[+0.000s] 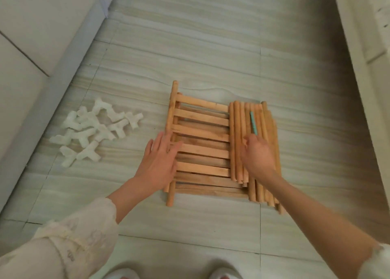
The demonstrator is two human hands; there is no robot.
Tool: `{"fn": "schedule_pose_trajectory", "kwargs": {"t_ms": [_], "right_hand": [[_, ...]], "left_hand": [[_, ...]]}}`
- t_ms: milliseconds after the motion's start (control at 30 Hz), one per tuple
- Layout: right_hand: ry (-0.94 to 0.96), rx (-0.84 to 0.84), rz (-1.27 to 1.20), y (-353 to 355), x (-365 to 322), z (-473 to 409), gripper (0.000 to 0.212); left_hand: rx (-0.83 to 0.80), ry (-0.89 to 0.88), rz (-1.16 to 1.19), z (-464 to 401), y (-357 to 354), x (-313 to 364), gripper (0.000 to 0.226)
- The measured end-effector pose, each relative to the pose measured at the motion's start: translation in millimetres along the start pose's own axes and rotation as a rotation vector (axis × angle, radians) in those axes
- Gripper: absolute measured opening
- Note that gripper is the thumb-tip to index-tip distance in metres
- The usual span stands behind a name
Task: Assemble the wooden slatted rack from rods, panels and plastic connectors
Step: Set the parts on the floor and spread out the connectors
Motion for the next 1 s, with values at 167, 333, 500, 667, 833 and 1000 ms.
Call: {"fn": "schedule_pose_trajectory", "kwargs": {"t_ms": [167, 333, 500, 667, 833, 1000], "right_hand": [[-0.296, -0.039, 0.070, -19, 45, -20, 0.038], [-0.258, 0.071, -0.014, -16, 35, -17, 0.025], [0.410, -0.070, -0.093, -20, -25, 35, 0.016], [0.711, -0.144, -0.172, -40, -69, 68, 0.018], [0.608, -0.163, -0.117, -49, -84, 73, 0.062], [0.572, -0.304, 0.225, -73, -75, 72, 0.062]], "left_hand": [[-0.183, -0.043, -0.059, 7, -22, -6, 0.058], [-0.061, -0.068, -0.059, 5, -23, 0, 0.056], [0.192, -0.196, -0.124, -2, 0, 17, 0.052], [0.171, -0.269, -0.231, 33, 7, -4, 0.031], [0.219, 0.505, 0.199, 105, 4, -64, 0.021], [0.206, 1.200, 0.189, 191, -19, -123, 0.022]]}}
Point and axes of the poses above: each hand's wrist, its own z-axis away from the middle knuckle, its own y-axis out of the back of the hand, x = y × z, the point moved 2 cm from there along -z, towards the middle knuckle, and after that the axes turned 13 degrees about -y, right-handed, at the moved point
